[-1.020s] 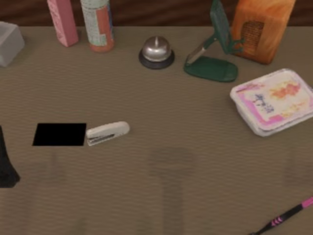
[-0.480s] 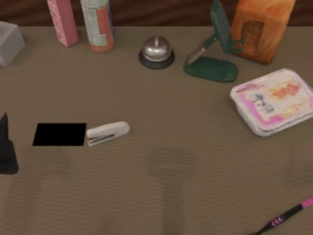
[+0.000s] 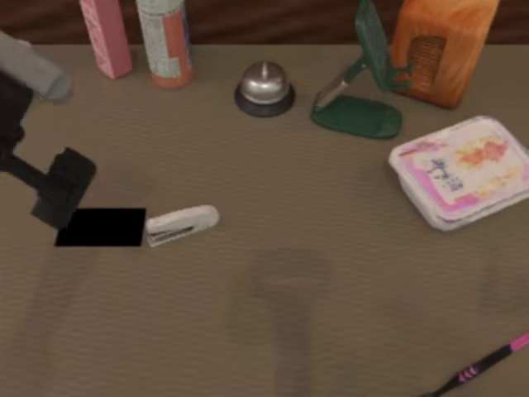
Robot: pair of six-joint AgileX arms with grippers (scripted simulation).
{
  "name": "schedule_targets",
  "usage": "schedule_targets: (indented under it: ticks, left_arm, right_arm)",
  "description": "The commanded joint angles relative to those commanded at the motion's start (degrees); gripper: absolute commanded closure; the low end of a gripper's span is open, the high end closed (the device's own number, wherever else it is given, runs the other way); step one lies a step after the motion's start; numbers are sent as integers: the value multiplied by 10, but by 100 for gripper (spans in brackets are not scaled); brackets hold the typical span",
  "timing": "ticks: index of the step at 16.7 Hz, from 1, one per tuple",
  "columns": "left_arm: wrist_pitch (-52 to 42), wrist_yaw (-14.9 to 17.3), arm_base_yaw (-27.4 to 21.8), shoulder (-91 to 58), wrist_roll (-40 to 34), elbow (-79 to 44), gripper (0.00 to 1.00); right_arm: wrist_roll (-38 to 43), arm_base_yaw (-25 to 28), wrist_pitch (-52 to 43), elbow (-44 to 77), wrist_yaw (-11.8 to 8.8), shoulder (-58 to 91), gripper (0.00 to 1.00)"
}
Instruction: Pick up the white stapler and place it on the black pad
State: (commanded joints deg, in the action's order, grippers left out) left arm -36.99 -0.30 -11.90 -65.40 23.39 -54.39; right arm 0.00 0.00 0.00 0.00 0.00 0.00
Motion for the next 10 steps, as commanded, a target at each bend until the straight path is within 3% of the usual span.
schedule_targets:
  ticks: [5,10]
  left_arm:
    - [-164,0,-53,-306,102,-229,0]
    - [-277,2,-93,-504,178,-410,0]
  right_arm:
    - [0,0,0,0,0,0,0]
    - [0,0,0,0,0,0,0]
